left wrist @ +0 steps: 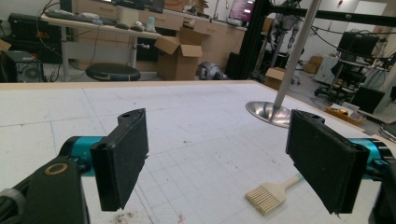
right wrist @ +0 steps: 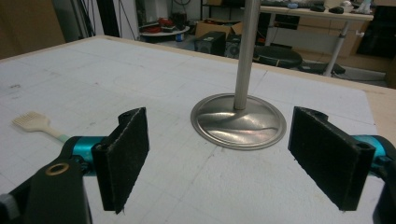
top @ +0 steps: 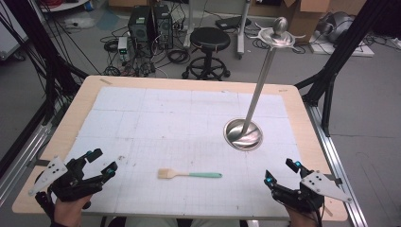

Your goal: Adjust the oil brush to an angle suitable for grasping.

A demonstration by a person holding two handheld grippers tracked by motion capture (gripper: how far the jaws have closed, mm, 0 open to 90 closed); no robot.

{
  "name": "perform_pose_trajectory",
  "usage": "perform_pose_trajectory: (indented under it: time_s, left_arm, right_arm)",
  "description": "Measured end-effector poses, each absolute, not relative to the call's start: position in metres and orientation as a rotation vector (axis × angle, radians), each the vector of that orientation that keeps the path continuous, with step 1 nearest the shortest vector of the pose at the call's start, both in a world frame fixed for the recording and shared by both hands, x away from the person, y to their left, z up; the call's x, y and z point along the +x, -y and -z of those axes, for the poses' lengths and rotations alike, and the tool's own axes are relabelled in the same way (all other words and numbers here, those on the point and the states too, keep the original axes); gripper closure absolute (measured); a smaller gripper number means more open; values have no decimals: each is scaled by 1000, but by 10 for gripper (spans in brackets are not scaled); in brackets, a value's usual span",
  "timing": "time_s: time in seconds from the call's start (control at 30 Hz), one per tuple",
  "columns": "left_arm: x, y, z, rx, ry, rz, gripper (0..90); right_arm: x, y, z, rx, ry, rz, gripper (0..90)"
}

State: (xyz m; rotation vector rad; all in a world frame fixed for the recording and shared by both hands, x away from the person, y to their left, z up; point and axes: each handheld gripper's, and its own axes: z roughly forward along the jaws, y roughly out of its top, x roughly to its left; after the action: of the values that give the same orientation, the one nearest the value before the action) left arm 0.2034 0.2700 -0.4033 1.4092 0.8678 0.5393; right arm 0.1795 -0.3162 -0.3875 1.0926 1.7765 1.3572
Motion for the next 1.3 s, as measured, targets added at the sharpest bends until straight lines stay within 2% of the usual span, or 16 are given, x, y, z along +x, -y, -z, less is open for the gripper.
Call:
perform_pose_trajectory:
  time_s: [0.33,0.43,0.53,0.57,0.6,0.63,0.67,0.7,0.73,0.77,0.8,0.83,0.97,1.0,1.1,1.3]
  left_arm:
    - [202,-270,404,1414,-868,-542,215]
    - [201,-270,404,1420,-865,-537,215]
    - [201,-271,404,1415,-866,-532,215]
    - [201,-271,404,1415,-866,-532,215]
    - [202,-272,405,1413,-870,-532,215]
    - [202,-272,405,1414,-873,-528,215]
    - [203,-272,406,1417,-874,-527,215]
    - [203,-272,406,1421,-874,-525,215]
    - [204,-272,407,1426,-874,-523,215]
    - [204,-272,407,1426,-874,-523,215]
    - [204,-272,408,1424,-878,-521,215]
    - [204,-272,408,1424,-878,-521,215]
    - [204,-273,408,1433,-888,-515,221]
    - [204,-273,408,1433,-888,-515,223]
    - [203,-274,408,1432,-886,-516,224]
    - [205,-274,409,1434,-893,-513,225]
  right_arm:
    - [182,306,389,1050,-1839,-1345,183]
    - [183,301,389,1037,-1864,-1380,224]
    - [186,287,391,938,-1966,-1428,341]
    - [186,287,391,938,-1966,-1428,341]
    - [188,280,393,903,-2012,-1433,417]
    - [188,280,393,903,-2012,-1433,417]
    - [191,270,394,861,-2053,-1445,479]
    - [191,270,394,861,-2053,-1445,479]
    - [194,262,393,838,-2081,-1485,574]
    - [194,262,393,838,-2081,-1485,574]
    - [197,253,392,815,-2102,-1514,634]
    - [197,253,392,815,-2102,-1514,634]
    - [207,214,399,736,-2269,-1471,753]
    - [207,214,399,736,-2269,-1471,753]
    - [214,184,413,706,-2409,-1301,879]
    - [226,174,436,752,-2536,-1135,888]
